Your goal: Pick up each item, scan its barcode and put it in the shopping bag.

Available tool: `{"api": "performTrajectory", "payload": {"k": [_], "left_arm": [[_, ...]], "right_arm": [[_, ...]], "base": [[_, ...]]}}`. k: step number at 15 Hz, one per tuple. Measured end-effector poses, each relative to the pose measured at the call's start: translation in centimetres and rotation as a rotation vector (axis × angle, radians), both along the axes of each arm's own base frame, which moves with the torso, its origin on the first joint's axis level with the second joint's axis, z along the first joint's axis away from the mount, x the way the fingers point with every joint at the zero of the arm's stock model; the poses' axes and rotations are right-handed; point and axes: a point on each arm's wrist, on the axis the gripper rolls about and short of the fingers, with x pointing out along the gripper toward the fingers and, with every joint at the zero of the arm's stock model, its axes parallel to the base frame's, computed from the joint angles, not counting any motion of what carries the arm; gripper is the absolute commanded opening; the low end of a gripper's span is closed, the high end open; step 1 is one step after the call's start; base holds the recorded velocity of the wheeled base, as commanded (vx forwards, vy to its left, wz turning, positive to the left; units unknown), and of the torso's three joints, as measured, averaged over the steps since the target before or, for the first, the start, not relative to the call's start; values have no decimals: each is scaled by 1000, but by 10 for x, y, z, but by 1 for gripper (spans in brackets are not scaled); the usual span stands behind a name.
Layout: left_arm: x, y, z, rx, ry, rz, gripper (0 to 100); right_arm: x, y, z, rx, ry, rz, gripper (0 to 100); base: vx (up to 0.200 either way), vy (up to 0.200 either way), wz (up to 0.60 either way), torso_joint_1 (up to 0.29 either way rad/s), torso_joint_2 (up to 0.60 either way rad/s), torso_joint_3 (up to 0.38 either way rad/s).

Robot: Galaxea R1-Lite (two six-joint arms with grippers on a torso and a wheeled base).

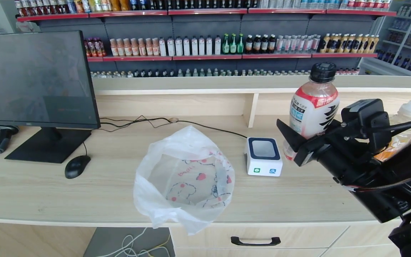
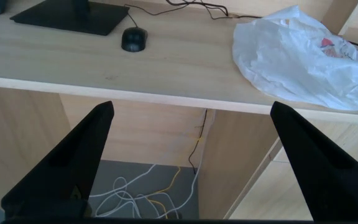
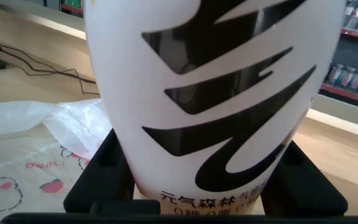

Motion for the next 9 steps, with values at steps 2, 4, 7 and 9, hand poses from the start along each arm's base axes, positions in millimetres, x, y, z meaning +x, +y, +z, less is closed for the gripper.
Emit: {"api": "performTrajectory", "payload": {"k": [2,4,7,9], "left_arm": [[0,0,0,0,1,-1,100],[0,0,0,0,1,0,100],[0,0,0,-1,0,0,100],[0,0,0,-1,-1,-1,100]], "right_arm": [[8,4,1,-40,-29,-17,0],[14,8,-1,-104,-57,9,0],[23,5,-8,-345,-201,199,0],[32,-2,-14,-421,-237,237,0]], "base": [[0,0,0,0,0,0],[0,0,0,0,0,0],[0,0,0,0,0,0],[0,0,0,0,0,0]]}}
